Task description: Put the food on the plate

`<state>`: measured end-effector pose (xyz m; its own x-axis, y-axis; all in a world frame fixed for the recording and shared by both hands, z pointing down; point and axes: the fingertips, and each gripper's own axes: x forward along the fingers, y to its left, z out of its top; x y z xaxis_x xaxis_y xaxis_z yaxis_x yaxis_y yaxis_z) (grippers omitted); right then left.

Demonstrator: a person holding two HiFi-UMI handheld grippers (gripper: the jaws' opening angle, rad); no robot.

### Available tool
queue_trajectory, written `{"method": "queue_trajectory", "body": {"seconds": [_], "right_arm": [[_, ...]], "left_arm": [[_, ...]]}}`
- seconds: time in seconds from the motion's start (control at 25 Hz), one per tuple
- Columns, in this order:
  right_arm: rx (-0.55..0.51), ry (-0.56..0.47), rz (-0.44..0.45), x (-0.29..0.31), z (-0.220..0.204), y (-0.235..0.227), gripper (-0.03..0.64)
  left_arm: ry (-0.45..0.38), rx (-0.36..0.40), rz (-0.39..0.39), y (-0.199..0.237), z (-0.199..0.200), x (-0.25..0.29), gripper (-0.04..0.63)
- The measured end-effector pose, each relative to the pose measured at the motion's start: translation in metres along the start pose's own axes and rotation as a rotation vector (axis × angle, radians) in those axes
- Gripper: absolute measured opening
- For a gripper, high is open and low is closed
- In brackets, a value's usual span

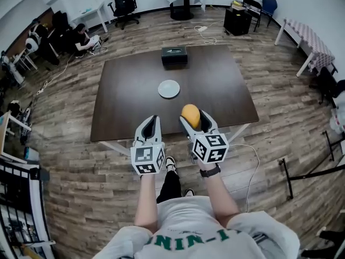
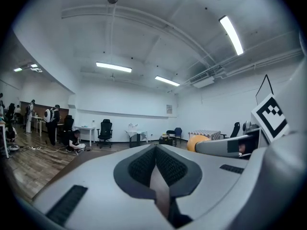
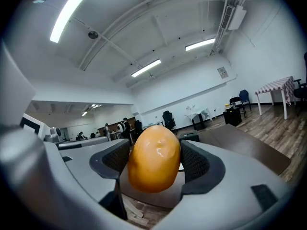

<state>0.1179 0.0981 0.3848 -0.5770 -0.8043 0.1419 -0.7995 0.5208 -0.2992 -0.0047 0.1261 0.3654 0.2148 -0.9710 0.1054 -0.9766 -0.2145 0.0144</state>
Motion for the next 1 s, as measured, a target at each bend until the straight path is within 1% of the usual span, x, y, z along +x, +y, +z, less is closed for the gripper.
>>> {"method": "queue_trajectory", "body": {"seconds": [0.12,0.28,0.4,0.52,0.68,0.8,1.0], "right_arm": [[-0.007,0.002,-0.009,0.035,0.008,-0.017,0.344],[-0.029,-0.025,-0.018,0.090,0.037,-0.030,0.344],[-0.043,-0.033,-0.024,0.129,0.056,-0.039,0.344],[-0.047,-0.040,-0.032,0.168,0.067,-0.046,0.344],[-0.066,-0.012,-0.025,0.225,0.066,-0.048,0.344],[-0.068,0.014,-0.032,0.265,0.063,-0.051,0.344],[-0.069,0.063,-0.039,0.306,0.044,-0.052,0.344]], "left_arm": [[-0.008,-0.011,-0.002,0.019,0.002,0.039,0.014],[-0.034,-0.002,-0.008,0.052,0.017,0.095,0.014],[-0.036,0.009,-0.016,0.072,0.026,0.135,0.014],[-0.031,-0.007,-0.026,0.097,0.029,0.170,0.014],[-0.014,-0.031,-0.032,0.135,0.023,0.212,0.014],[0.009,-0.028,-0.054,0.155,0.017,0.240,0.014],[0.030,-0.043,-0.063,0.188,0.002,0.271,0.014]]}}
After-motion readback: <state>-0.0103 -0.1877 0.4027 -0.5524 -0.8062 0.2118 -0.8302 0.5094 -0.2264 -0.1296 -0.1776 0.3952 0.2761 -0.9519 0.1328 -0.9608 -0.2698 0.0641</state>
